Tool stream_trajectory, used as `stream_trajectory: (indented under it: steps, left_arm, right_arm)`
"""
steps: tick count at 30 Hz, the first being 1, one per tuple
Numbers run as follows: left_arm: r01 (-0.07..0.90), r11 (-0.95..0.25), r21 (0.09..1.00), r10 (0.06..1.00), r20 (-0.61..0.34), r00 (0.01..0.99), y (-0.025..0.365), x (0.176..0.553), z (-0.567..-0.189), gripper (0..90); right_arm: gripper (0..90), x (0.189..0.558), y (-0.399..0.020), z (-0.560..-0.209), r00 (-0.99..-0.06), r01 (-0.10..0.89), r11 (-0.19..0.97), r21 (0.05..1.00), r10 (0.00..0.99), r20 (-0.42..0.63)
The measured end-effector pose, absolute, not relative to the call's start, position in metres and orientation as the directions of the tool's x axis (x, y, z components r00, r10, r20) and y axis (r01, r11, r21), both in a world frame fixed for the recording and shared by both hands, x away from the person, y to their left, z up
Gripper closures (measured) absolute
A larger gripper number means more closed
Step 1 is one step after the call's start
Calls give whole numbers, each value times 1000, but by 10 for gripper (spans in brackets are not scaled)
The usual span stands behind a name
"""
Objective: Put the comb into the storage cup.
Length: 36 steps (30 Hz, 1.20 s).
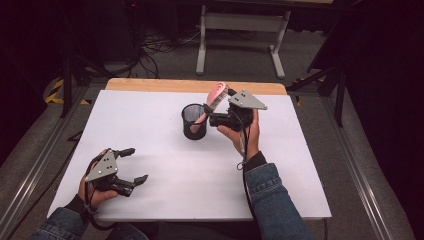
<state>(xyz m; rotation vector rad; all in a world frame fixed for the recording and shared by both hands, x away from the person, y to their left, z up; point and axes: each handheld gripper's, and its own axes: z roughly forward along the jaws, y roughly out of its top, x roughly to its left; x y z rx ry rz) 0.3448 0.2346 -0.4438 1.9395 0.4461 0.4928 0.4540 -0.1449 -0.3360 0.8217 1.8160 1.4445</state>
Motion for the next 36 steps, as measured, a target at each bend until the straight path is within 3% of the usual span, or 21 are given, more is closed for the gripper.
stream_trajectory:
  steps: [36]
  left_arm:
    - [83,-396,915,511,144,847,233,344,-444,62]
  right_arm:
    - [53,442,-150,-325,-534,26,266,964,819,-211]
